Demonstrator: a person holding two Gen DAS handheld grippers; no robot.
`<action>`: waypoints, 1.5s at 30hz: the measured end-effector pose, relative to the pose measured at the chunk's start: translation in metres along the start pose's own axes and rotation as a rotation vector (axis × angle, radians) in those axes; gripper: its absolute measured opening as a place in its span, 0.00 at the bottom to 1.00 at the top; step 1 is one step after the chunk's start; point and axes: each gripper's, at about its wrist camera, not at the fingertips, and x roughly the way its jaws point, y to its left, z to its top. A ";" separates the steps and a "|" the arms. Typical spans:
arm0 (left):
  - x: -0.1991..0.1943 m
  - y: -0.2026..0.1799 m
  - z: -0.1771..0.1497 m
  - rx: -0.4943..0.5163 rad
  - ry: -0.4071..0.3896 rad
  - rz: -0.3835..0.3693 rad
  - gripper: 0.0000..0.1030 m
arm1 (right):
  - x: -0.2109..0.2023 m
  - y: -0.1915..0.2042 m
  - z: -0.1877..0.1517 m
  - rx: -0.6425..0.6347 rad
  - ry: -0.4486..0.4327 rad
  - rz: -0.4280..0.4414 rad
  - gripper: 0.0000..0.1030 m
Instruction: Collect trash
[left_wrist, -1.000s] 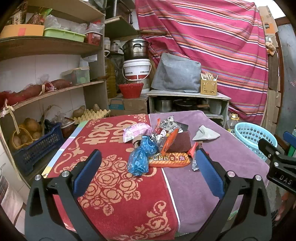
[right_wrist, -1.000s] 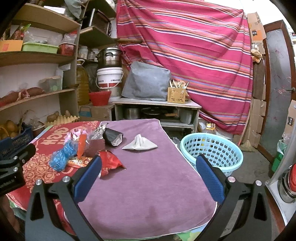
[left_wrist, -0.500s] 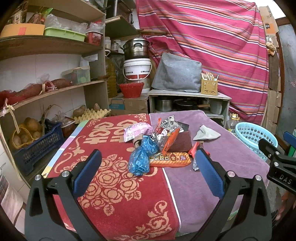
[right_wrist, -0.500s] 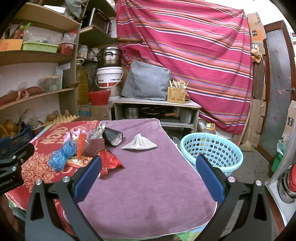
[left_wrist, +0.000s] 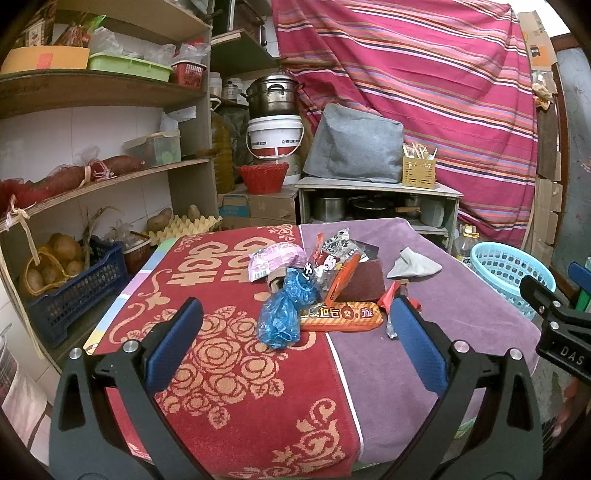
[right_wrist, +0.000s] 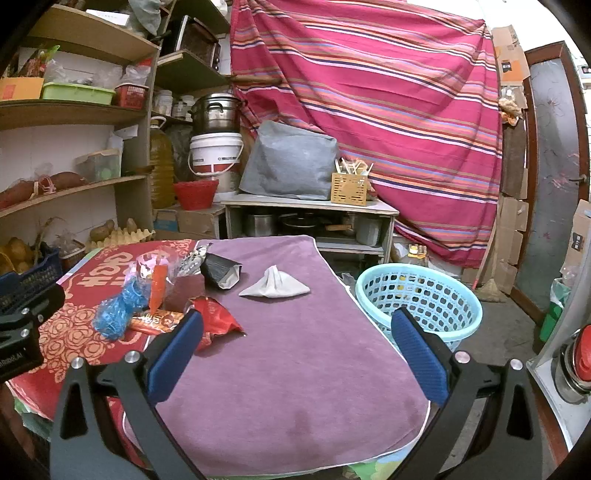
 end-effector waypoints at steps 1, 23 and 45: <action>0.000 0.000 0.000 -0.001 0.000 -0.001 0.95 | 0.000 -0.001 0.000 0.001 0.000 0.000 0.96; 0.000 0.000 0.000 -0.001 0.003 -0.001 0.95 | 0.000 -0.002 0.001 -0.001 -0.001 0.000 0.96; 0.012 0.003 -0.007 -0.004 0.048 -0.010 0.95 | 0.008 -0.014 -0.003 0.000 -0.006 -0.011 0.96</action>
